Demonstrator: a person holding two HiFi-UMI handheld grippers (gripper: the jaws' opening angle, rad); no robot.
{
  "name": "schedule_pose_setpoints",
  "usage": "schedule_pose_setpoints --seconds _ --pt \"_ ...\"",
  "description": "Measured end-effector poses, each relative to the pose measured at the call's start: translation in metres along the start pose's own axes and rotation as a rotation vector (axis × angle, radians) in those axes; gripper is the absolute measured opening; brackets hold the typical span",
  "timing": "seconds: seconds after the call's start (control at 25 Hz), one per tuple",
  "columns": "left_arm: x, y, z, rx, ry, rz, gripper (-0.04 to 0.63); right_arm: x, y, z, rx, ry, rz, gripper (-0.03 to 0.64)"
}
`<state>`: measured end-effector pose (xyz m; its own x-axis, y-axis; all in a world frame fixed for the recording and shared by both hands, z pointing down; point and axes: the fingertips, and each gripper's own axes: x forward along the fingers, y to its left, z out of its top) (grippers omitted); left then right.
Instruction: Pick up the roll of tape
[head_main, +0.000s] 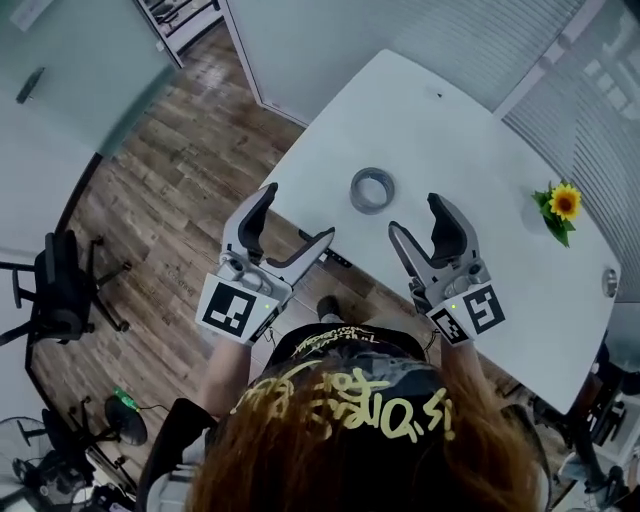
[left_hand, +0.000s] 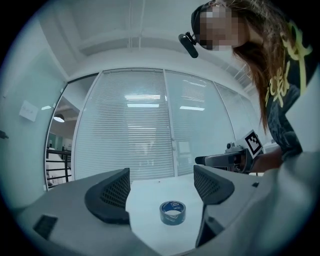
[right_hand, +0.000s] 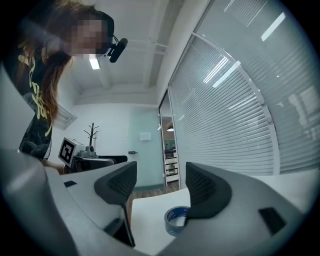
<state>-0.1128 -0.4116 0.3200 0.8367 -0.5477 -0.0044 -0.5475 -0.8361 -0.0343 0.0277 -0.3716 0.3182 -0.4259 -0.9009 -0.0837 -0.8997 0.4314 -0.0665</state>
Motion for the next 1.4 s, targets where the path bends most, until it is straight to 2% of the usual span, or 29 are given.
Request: schedule_pose_setpoints --seconds 0.32,0.52,0.68,1.0,1.2,1.4 --pt "0.033 -0.006 -0.01 -0.013 0.021 -0.084 0.396 0.002 -0.017 -0.002 -0.003 0.026 0.018 0.289" --pt "0.047 -0.009 -0.032 0.0 0.087 -0.179 0.396 0.012 -0.023 -0.016 -0.041 0.073 0.111 0.29" --pt "0.066 -0.014 -0.064 0.062 0.14 -0.26 0.396 0.02 -0.031 -0.053 -0.113 0.203 0.214 0.29" --pt "0.095 -0.011 -0.11 0.015 0.222 -0.352 0.397 0.035 -0.047 -0.126 -0.16 0.431 0.305 0.318" --pt "0.111 -0.02 -0.146 0.018 0.328 -0.426 0.403 0.042 -0.058 -0.165 -0.142 0.526 0.365 0.322" --pt "0.118 -0.025 -0.163 0.038 0.403 -0.48 0.413 0.046 -0.055 -0.184 -0.174 0.605 0.417 0.33"
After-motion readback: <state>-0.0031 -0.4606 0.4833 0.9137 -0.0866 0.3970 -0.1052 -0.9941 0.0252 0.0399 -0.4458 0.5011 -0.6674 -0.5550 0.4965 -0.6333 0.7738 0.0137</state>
